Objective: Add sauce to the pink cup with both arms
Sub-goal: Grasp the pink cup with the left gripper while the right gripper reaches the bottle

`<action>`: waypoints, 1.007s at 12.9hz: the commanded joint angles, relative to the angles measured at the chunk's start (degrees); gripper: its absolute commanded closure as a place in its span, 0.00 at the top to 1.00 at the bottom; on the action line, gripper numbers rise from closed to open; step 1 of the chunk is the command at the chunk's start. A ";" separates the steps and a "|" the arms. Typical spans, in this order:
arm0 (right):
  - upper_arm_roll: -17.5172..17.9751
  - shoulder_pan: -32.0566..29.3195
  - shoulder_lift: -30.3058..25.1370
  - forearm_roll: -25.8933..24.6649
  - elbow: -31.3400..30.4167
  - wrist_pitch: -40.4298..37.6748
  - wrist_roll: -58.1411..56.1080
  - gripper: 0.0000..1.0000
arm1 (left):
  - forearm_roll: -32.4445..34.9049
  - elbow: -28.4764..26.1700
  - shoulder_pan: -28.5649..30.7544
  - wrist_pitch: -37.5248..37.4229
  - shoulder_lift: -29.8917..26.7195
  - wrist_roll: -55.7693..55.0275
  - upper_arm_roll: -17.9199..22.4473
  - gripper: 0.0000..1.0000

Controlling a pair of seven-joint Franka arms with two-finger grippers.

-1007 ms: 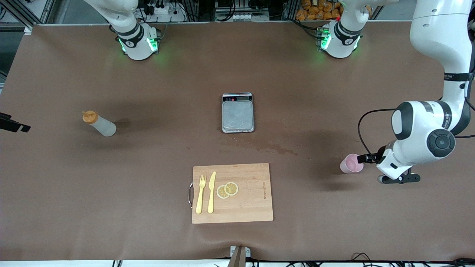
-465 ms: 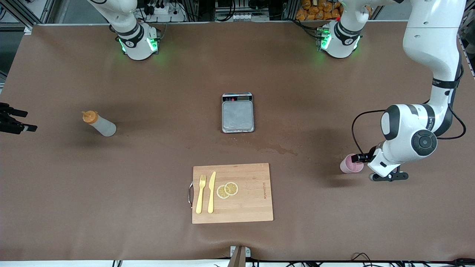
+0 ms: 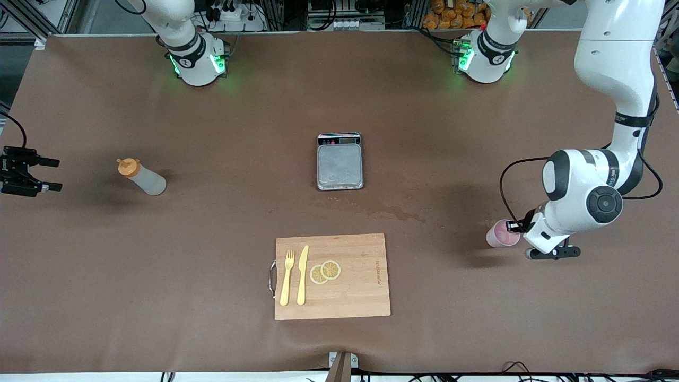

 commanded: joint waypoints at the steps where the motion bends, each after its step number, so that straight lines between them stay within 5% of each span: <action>1: 1.14 -2.80 4.00 2.72 1.83 -1.29 2.21 1.00 | -0.58 -0.28 -0.45 0.65 -1.04 -0.90 0.10 0.00; 4: 1.05 -5.53 8.75 8.17 2.54 -3.39 3.17 1.00 | -0.58 -0.28 -0.89 0.39 -3.58 -0.89 0.01 0.00; 9: 1.05 -6.50 12.89 8.53 2.54 -3.67 3.27 1.00 | -0.58 -0.01 -1.15 -5.75 -8.24 -5.63 -4.81 0.00; 13: 1.05 -7.21 14.04 11.25 2.46 -3.49 10.46 1.00 | -0.58 -0.54 -1.15 -10.33 -10.88 -14.06 -12.62 0.00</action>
